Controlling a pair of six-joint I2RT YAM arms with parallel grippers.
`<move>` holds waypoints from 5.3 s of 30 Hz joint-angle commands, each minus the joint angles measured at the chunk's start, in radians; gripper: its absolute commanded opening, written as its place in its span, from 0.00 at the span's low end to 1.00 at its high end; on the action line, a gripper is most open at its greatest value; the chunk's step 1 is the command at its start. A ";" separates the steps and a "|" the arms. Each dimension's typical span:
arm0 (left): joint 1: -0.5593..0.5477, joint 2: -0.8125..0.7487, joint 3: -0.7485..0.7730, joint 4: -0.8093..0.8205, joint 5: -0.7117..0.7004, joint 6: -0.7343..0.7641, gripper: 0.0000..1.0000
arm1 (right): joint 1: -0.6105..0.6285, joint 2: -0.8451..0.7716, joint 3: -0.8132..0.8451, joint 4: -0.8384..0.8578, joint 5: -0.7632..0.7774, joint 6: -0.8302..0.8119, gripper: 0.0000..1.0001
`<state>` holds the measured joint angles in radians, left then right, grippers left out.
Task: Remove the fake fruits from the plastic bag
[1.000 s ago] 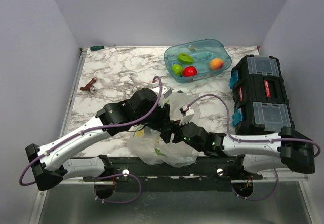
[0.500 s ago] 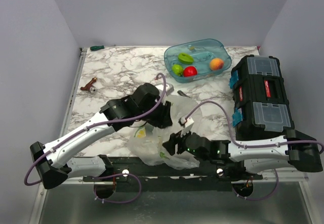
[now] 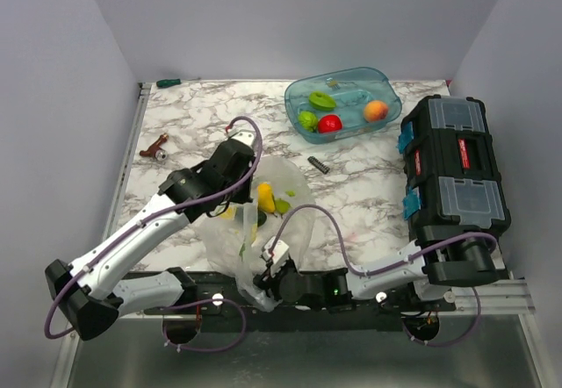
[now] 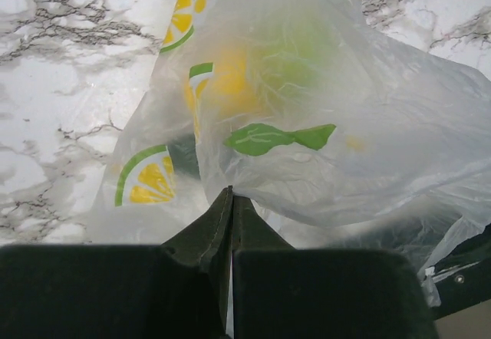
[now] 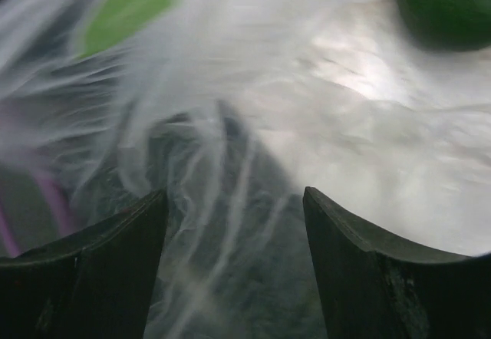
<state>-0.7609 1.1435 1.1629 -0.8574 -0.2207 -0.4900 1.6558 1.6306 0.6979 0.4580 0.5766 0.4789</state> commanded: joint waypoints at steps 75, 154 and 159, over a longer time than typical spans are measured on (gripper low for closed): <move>0.014 -0.459 -0.324 -0.092 0.301 0.002 0.00 | -0.391 0.427 0.349 0.226 -0.229 -0.390 0.98; 0.017 -0.472 -0.321 -0.128 0.167 -0.067 0.00 | -0.948 -0.323 0.382 -0.557 -0.056 -0.090 0.01; 0.018 -0.506 -0.324 -0.122 0.175 -0.064 0.00 | -1.025 -0.084 0.619 -0.663 0.008 -0.114 0.01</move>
<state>-0.7418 0.6735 0.8429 -0.9813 -0.0334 -0.5503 0.6720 1.4128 1.1633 -0.0788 0.5869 0.3676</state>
